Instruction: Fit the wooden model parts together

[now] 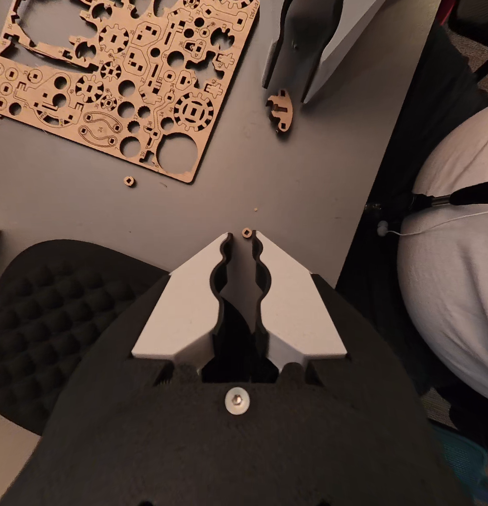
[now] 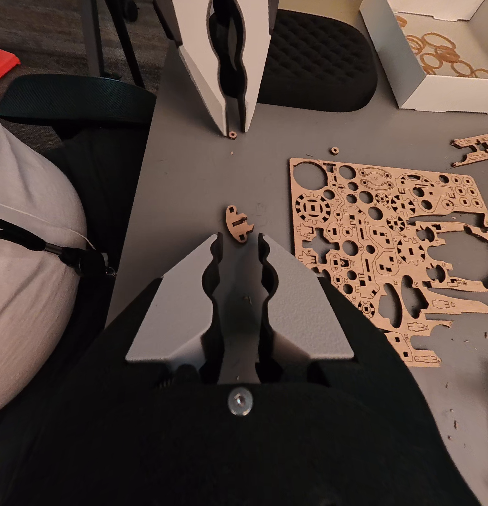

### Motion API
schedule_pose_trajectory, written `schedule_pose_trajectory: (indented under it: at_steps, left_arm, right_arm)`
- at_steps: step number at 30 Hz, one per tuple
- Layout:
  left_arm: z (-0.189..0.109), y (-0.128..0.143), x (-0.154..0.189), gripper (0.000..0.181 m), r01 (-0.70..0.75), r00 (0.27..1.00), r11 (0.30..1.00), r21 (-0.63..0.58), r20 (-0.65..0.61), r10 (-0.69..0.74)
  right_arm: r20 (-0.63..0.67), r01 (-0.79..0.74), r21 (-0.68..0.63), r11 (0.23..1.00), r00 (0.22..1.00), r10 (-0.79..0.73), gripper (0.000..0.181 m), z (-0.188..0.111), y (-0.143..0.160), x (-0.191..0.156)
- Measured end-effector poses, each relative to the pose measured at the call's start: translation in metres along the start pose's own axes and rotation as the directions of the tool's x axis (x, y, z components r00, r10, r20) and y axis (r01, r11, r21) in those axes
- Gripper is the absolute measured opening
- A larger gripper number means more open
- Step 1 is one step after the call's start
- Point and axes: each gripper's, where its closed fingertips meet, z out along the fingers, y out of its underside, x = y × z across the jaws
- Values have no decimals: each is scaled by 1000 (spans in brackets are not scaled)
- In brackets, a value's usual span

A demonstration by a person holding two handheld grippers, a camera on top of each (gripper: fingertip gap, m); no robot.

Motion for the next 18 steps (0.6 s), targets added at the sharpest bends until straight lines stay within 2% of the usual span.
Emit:
schedule_pose_trajectory:
  at_steps: [8, 14, 18]
  left_arm:
    - [1, -2, 2, 11, -33, 999, 999, 8, 4, 33]
    - [4, -5, 1, 6, -50, 997, 999, 16, 56, 49]
    - [8, -18, 7, 6, -24, 996, 997, 68, 92, 18]
  right_arm:
    - [0, 4, -6, 1000, 1000, -4, 24, 0, 1, -1]
    - [1, -5, -16, 1000, 1000, 5, 24, 1, 3, 0]
    - [2, -15, -27, 1000, 1000, 15, 24, 2, 4, 0]
